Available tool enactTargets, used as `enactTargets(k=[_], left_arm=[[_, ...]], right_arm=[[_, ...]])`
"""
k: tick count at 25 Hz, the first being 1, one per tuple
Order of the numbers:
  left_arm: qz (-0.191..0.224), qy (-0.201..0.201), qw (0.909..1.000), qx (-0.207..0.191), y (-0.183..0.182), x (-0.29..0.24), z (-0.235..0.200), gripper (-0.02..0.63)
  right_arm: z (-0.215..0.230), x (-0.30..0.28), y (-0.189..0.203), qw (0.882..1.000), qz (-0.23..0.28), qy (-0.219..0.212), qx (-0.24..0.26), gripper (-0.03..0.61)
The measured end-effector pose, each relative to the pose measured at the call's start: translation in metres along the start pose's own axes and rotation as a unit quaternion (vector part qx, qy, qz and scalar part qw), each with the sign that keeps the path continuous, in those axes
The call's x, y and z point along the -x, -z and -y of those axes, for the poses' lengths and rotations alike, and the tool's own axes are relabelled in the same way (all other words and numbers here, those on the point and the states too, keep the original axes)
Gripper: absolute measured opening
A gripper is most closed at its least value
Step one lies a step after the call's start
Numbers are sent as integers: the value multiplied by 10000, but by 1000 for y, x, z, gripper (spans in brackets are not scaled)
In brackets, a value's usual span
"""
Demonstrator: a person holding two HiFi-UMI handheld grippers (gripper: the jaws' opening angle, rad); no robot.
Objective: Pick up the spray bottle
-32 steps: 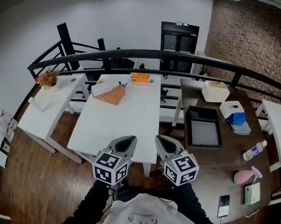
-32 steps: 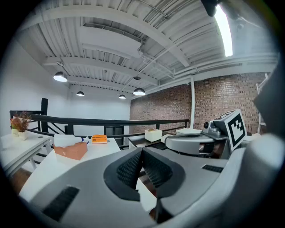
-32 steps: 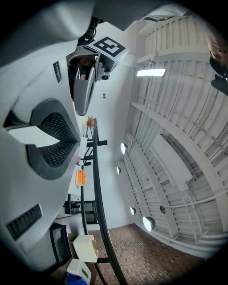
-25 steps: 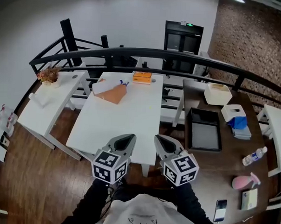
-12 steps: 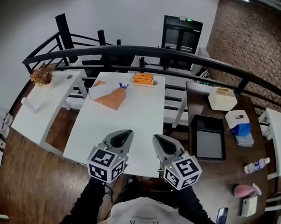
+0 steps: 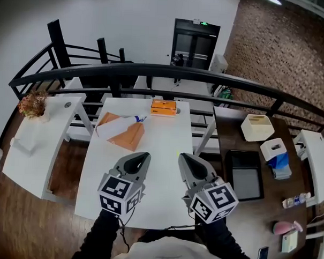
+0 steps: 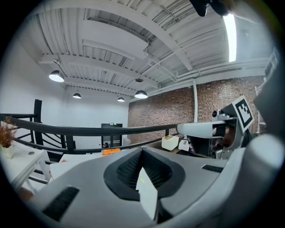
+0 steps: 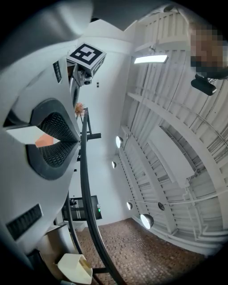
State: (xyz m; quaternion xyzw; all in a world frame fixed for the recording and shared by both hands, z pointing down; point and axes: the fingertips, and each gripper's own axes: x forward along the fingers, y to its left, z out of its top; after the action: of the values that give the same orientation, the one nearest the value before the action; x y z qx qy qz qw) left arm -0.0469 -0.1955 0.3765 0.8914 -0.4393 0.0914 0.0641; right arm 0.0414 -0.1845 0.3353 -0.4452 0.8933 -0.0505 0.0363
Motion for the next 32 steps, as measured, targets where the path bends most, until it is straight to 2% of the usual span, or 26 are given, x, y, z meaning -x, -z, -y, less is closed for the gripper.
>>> enactTargets(k=[6,12,18,21,23,26,27,30,32], left_arm=[[-311,-234,9992,2,24,4,-3,2],[-596,-665,9953,-368,43,-1,-32,2],[-934,-961,9855,-1043,70,-8,-71,3],[-1349,-1047,9725,-1582,77,-20,-101,12],[-1605,-1001,9657,-1779,79,-30,-114,12],[-2011,-901,9538,-2040,83,-41,-126,69],[-2184,-816,9488,-2130,85,-45,-128,111],[-2771,-520,9266,-2489,97,-58,-133,199],[-3080,-362,9114,-2706,103,-67,-138,222]], right_arm=[[-10,6,9,9998,-163,-66,-55,-8],[-19,-20,41,9984,-514,-228,19,-8],[-36,-28,79,9967,-755,-277,-61,-8],[-45,-26,78,9969,-732,-242,-134,-8],[-48,-20,75,9970,-739,-192,-143,-8],[-51,-10,73,9965,-807,-153,-150,-8],[-52,-7,72,9963,-832,-134,-151,-8],[-57,2,72,9958,-893,-88,-205,-8],[-59,6,74,9954,-926,-58,-256,-8]])
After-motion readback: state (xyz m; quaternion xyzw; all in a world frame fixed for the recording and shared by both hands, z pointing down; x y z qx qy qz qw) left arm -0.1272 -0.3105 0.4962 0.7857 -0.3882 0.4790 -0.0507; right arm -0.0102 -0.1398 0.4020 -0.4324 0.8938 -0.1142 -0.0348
